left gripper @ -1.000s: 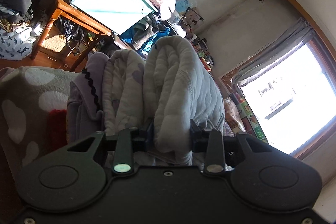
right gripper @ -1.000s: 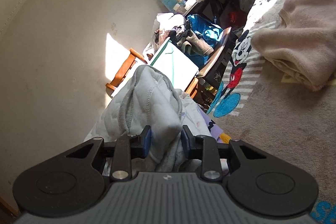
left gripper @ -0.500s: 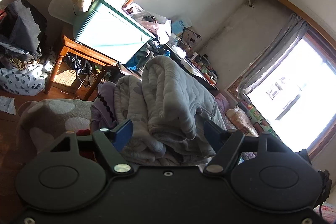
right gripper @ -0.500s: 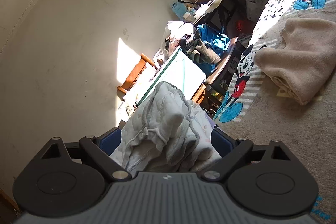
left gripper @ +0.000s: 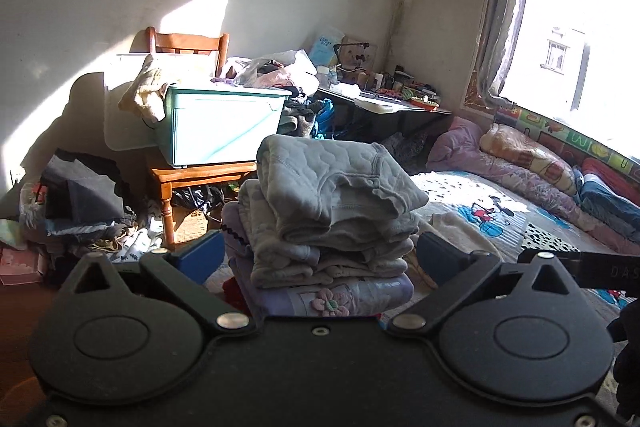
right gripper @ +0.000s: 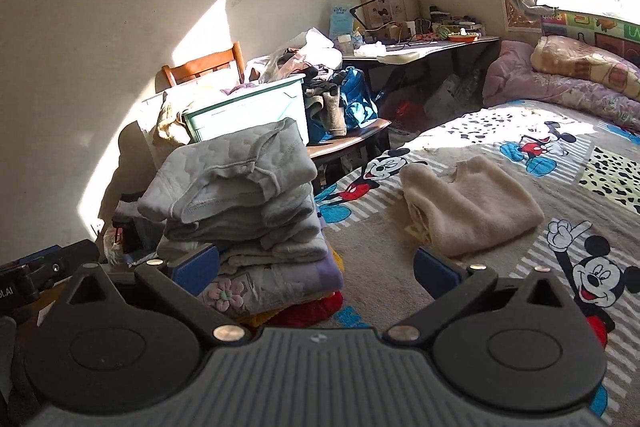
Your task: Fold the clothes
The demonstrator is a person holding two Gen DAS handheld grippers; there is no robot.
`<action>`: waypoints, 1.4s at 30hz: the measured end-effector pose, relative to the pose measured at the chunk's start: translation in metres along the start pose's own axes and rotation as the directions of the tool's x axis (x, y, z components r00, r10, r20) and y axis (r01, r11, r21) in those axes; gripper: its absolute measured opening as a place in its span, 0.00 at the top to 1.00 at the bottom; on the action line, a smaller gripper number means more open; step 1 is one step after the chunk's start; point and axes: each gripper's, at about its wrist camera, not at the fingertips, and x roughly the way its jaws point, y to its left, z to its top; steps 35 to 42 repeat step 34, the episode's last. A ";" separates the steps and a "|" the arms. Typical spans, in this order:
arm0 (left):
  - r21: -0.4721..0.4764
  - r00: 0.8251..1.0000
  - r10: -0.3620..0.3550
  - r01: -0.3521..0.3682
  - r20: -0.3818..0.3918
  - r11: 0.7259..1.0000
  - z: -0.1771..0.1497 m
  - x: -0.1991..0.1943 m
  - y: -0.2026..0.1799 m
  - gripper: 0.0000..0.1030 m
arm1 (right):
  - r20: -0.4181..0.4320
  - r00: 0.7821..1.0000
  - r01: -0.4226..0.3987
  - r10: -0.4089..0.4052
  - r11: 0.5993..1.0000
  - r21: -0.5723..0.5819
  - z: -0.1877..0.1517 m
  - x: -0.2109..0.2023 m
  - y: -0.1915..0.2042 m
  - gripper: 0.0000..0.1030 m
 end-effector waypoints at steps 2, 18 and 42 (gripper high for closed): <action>0.015 1.000 0.017 -0.017 -0.014 1.000 0.001 -0.008 -0.004 0.00 | -0.002 1.000 0.020 -0.020 0.999 -0.028 -0.004 -0.009 0.010 0.00; 0.104 0.991 0.135 -0.135 0.009 0.985 -0.001 -0.057 -0.024 0.00 | 0.035 0.995 0.095 -0.093 0.992 -0.078 -0.027 -0.066 0.049 0.00; 0.125 0.986 0.149 -0.156 0.069 0.980 0.000 -0.079 -0.026 0.00 | 0.062 0.997 0.054 -0.049 0.995 -0.090 -0.028 -0.086 0.070 0.00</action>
